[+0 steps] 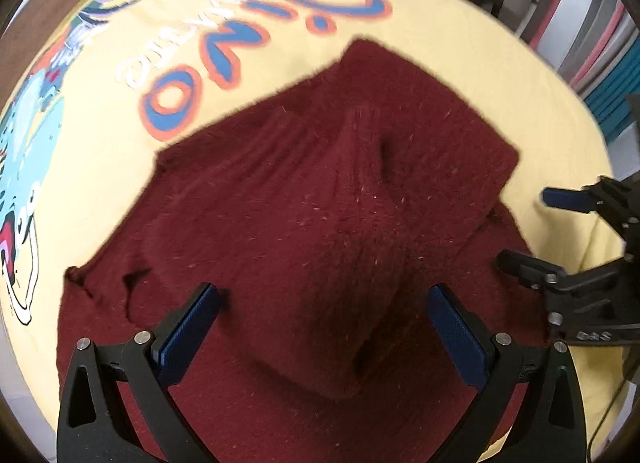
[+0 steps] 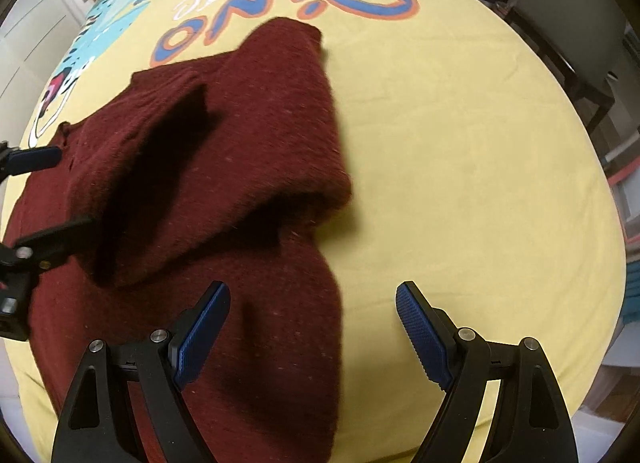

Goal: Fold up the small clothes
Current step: 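Grasp the other sleeve cuff with the left gripper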

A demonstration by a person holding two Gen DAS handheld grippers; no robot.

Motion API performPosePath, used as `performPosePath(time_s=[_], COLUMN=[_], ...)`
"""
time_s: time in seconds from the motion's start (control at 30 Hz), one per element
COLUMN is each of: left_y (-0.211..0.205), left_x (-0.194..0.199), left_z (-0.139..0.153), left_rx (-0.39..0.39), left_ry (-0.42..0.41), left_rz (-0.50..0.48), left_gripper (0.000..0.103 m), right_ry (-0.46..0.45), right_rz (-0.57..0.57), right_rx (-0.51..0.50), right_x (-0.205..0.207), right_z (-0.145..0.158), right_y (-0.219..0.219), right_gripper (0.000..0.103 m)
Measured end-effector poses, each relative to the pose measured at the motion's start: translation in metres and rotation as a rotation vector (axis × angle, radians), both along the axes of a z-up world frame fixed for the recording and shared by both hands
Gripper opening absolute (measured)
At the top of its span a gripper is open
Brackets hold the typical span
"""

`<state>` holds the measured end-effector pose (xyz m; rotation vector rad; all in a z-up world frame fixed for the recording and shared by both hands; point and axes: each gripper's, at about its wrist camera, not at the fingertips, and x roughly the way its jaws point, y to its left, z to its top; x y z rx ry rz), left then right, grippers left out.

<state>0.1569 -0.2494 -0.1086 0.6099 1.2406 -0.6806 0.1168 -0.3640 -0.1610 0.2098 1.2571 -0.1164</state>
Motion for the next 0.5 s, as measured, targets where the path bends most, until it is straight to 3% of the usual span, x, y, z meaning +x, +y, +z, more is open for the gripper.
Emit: performPosePath(time_s=[0.07,0.13,0.17,0.23,0.27,0.5], left_y=[-0.005,-0.001,0.004,0.016,0.023,0.082], left_x=[0.007,0.018,0.023,0.033,0.037,0.065], left_z=[-0.014,-0.024,-0.026,-0.022,-0.019,0.008], left_rx=[0.048,0.071,0.060,0.009,-0.009,-0.127], left_ry=[0.014,0.049,0.067,0.086,0.085,0.023], left_rz=[0.006,0.046,0.065,0.102,0.121,0.257], left_gripper=[0.084,0.054,0.048,0.023,0.015,0.010], right_ry=[0.007,0.011,0.013,0.014,0.012,0.012], right_rz=[-0.010,-0.018,-0.022,-0.024,-0.024,-0.045], right_rx=[0.002,0.006,0.007,0.002,-0.006,-0.038], right_x=[-0.002,-0.002,-0.003,-0.001,0.000,0.021], right_z=[-0.004,-0.007,-0.008,-0.012,-0.012,-0.015], right_y=[-0.005,-0.008,-0.010,-0.013,-0.014,-0.021], right_gripper=[0.086,0.086,0.086,0.086,0.086,0.086])
